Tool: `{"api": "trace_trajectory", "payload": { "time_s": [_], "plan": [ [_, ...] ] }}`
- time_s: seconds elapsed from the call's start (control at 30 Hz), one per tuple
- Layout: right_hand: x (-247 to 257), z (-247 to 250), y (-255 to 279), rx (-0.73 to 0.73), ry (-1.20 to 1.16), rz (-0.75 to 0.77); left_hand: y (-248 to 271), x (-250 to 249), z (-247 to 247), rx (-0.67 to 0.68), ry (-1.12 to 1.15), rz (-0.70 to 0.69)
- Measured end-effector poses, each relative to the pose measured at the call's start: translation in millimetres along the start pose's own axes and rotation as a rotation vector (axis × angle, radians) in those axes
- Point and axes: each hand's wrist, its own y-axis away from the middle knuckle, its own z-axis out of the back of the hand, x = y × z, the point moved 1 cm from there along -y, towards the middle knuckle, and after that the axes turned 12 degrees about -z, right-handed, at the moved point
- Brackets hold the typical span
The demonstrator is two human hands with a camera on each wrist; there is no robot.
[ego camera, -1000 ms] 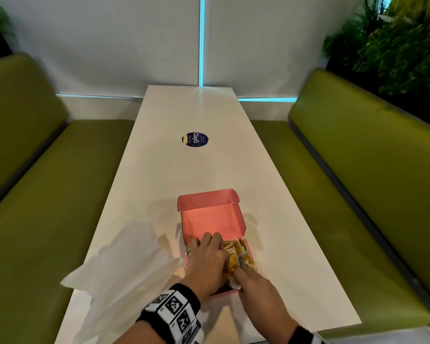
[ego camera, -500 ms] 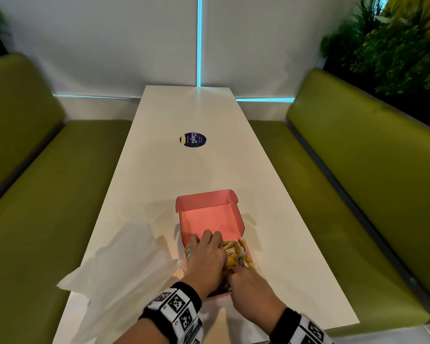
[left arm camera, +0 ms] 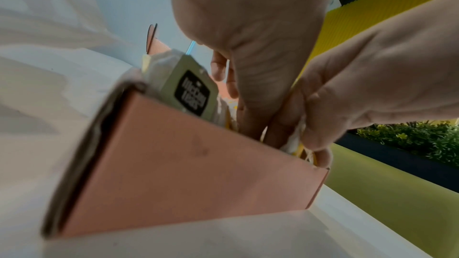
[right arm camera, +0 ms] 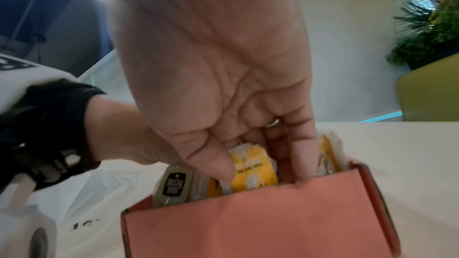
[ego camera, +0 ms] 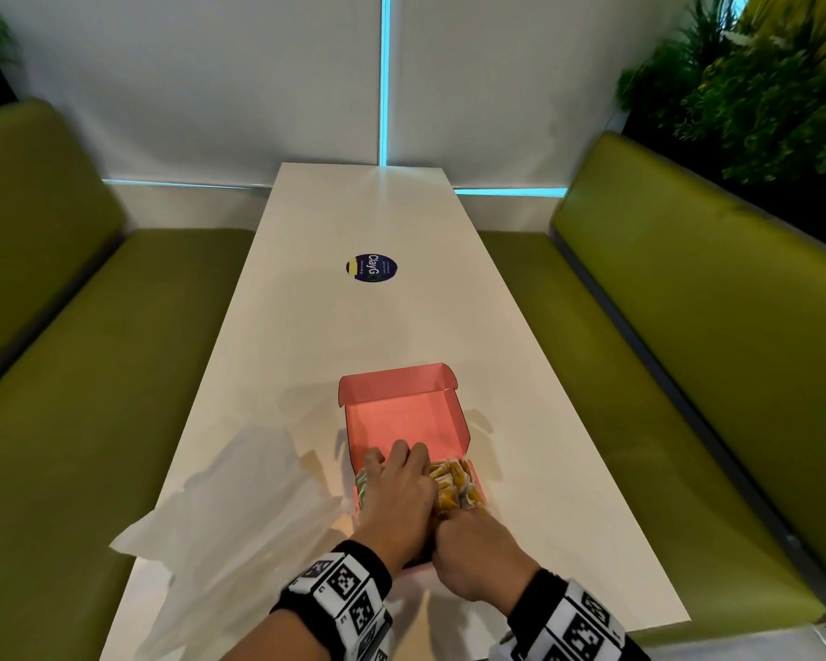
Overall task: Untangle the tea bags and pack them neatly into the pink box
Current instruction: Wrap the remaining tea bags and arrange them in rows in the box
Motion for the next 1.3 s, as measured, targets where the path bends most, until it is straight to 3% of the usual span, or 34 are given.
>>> {"api": "trace_trajectory", "payload": {
  "time_s": [0.1,0.23,0.4,0.47,0.53,0.63,0.77,0.9,1.0,1.1,1.3],
  "plan": [
    [-3.1,-0.6,-3.0,0.009,-0.057,-0.026,-0.2,2.7,-2.8,0.002,0.004,-0.001],
    [-6.1,4.6,-1.3,-0.159,-0.168,-0.119,3.7,8.8,-4.7,-0.047,0.034,0.0],
    [-5.6,5.0,3.7,-0.384,-0.285,-0.2,12.3,15.2,-14.0,-0.268,0.076,-0.001],
    [-6.6,0.6,6.3,-0.349,-0.289,-0.224,20.4,18.7,-15.3,-0.404,0.208,-0.042],
    [-9.1,-10.8,5.7,-0.359,-0.271,-0.151,31.7,19.4,-17.3,-0.48,0.302,-0.122],
    [-14.6,-20.9,11.9,-0.436,-0.384,-0.027,53.3,16.2,-19.5,-0.47,0.359,-0.205],
    [-15.6,-36.5,17.3,-0.435,-0.239,0.054,68.5,11.2,-27.9,-0.321,0.265,-0.296],
    [-15.9,-45.1,13.3,-0.523,-0.195,0.028,69.9,11.8,-36.4,-0.27,0.186,-0.3],
    [-19.6,-45.3,15.1,-0.644,-0.255,0.056,71.8,8.8,-31.8,-0.312,0.121,-0.31],
    [-25.8,-53.2,18.0,-0.674,-0.244,0.04,77.0,7.7,-30.6,-0.34,0.112,-0.299],
    [-25.0,-62.7,3.3,-0.756,-0.238,0.022,70.7,20.7,-40.7,-0.285,0.149,-0.19]
  ]
}}
